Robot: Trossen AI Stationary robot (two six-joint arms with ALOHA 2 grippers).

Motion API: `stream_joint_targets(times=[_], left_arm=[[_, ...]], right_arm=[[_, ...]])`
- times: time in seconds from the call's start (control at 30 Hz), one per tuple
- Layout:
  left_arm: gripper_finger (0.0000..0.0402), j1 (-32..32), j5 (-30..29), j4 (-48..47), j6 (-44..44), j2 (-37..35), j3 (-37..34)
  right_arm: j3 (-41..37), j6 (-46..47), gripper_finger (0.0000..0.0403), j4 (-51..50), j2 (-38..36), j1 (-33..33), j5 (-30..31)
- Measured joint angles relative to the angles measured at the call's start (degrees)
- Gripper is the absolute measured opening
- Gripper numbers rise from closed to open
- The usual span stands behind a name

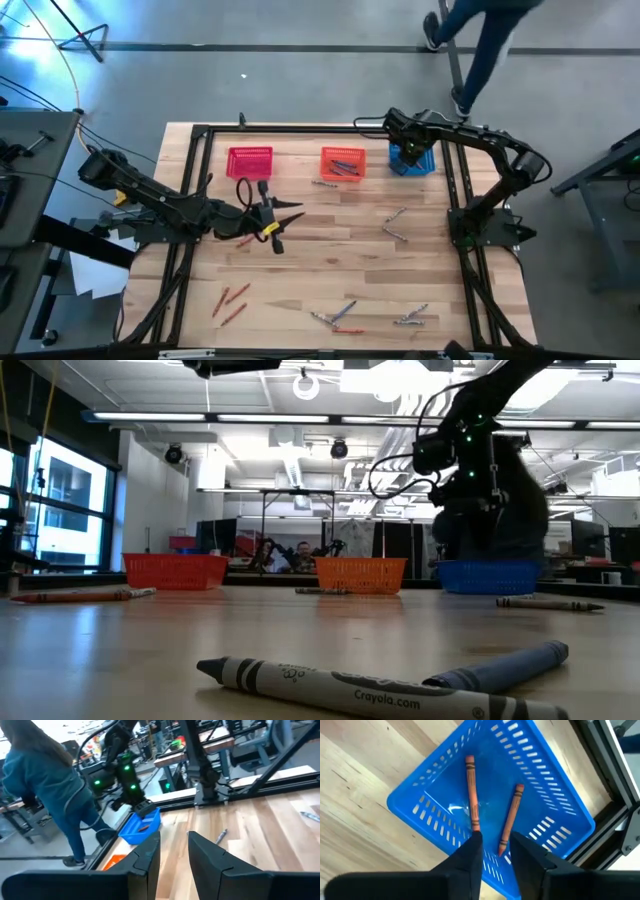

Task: Sort crayons
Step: Put the gray crayon into the red bin

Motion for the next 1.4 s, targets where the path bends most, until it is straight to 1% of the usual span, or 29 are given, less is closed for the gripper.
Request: stream_joint_targets(times=[0.13,0.3,0.37,0.43,0.47,0.57,0.63,0.73,0.87,0.93,1.03,1.13,1.23,1.3,1.4], left_arm=[[0.0087,0.0,-0.9,-0.1,0.0,0.0,0.0],[0.0087,0.0,-0.9,-0.1,0.0,0.0,0.0],[0.0087,0.0,-1.0,-0.1,0.0,0.0,0.0],[0.0087,0.0,-1.2,-0.1,0.0,0.0,0.0],[0.0087,0.0,-1.7,-0.1,0.0,0.0,0.0],[0.0087,0.0,-4.8,-0.1,0.0,0.0,0.0],[0.0087,0.0,-7.8,-0.1,0.0,0.0,0.0],[0.0087,0.0,-11.0,-0.3,0.0,0.0,0.0],[0.0087,0.0,-11.7,-1.4,0.0,0.0,0.0],[0.0087,0.0,-11.7,-1.9,-0.1,0.0,0.0],[0.0087,0.0,-11.7,-2.4,0.0,0.0,0.0],[0.0087,0.0,-11.7,-2.6,-0.1,0.0,0.0],[0.0087,0.0,-11.7,-2.7,-0.1,0.0,0.0],[0.0087,0.0,-11.7,-2.7,-0.2,0.0,0.0],[0.0087,0.0,-11.7,-2.7,-0.6,0.0,0.0]], right_arm=[[0.3,1.3,0.0097,-2.7,0.0,0.0,-0.2],[3.1,1.5,0.009,-6.3,-0.9,1.0,0.3],[4.4,2.6,0.0089,-5.8,-2.0,1.7,0.2],[5.4,3.6,0.0089,-4.9,-3.4,2.9,-1.4],[5.5,4.1,0.0089,-3.8,-4.1,3.8,-3.2],[5.0,5.9,0.0089,0.6,-5.9,8.0,-9.9],[4.3,6.7,0.0089,2.0,-6.3,11.8,-13.2],[3.1,8.9,0.0089,2.3,-6.3,18.8,-15.5],[0.8,13.8,0.009,1.8,-6.3,29.1,-18.8],[-0.1,16.3,0.009,1.5,-6.3,34.2,-18.5],[-1.2,21.1,0.009,0.1,-6.3,40.2,-15.2],[-2.8,25.8,0.009,-1.2,-6.3,43.7,-12.1],[-6.1,30.1,0.009,-0.4,-6.3,45.3,-11.7],[-9.2,32.4,0.009,0.6,-6.3,45.5,-12.1],[-13.0,34.7,0.009,4.2,-6.3,45.4,-15.9]])
